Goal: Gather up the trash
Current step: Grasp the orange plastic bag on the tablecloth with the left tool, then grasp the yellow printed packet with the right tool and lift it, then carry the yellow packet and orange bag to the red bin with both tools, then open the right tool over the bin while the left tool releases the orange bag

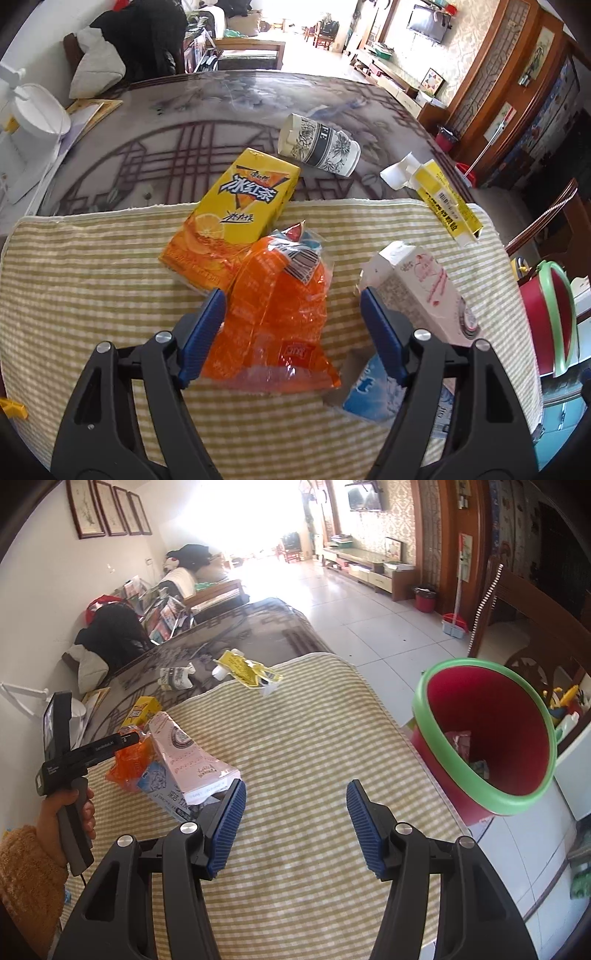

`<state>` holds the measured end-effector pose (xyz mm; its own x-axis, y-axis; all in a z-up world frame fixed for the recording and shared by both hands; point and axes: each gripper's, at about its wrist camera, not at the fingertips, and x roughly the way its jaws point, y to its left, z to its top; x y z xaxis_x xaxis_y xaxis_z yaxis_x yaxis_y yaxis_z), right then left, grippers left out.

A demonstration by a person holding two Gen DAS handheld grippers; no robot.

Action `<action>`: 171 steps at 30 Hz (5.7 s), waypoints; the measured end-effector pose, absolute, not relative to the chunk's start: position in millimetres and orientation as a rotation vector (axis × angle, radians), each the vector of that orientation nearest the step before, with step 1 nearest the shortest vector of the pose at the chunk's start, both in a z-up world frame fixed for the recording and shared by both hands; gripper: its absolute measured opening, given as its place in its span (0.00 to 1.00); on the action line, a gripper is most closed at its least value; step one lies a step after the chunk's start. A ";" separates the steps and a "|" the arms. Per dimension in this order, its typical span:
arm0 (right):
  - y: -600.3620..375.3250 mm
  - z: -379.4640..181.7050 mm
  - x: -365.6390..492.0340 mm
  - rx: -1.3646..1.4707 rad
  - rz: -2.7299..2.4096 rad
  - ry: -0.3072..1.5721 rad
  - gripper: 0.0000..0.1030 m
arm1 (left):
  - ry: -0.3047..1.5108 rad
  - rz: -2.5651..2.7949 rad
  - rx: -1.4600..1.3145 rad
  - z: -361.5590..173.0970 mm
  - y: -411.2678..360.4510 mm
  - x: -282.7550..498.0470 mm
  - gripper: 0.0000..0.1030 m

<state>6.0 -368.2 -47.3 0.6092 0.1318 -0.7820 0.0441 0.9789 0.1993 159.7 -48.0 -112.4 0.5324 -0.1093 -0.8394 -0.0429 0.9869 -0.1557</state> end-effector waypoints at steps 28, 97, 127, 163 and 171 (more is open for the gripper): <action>-301.4 -61.9 123.9 -0.005 0.213 0.933 0.54 | 1.055 -0.014 -0.325 -113.0 -1.6 72.9 0.42; -221.8 -34.2 44.1 0.189 0.523 0.891 0.38 | 0.918 0.053 -0.422 -56.7 14.4 19.6 0.50; -375.5 -17.6 53.9 0.276 0.510 0.840 0.38 | 0.887 -0.012 -0.350 -27.6 -150.2 45.1 0.50; -631.3 -65.3 51.4 0.456 0.074 0.868 0.39 | 0.916 -0.359 -0.109 -21.5 -388.7 102.0 0.50; -638.8 -73.3 61.3 0.457 0.033 0.892 0.47 | 0.952 -0.371 -0.079 -30.8 -400.3 109.5 0.50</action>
<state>61.3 -638.8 -73.3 0.6338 0.2151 -0.7430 0.1597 0.9035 0.3978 109.5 -400.3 -30.8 0.5218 -0.3440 -0.7807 0.2755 0.9340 -0.2275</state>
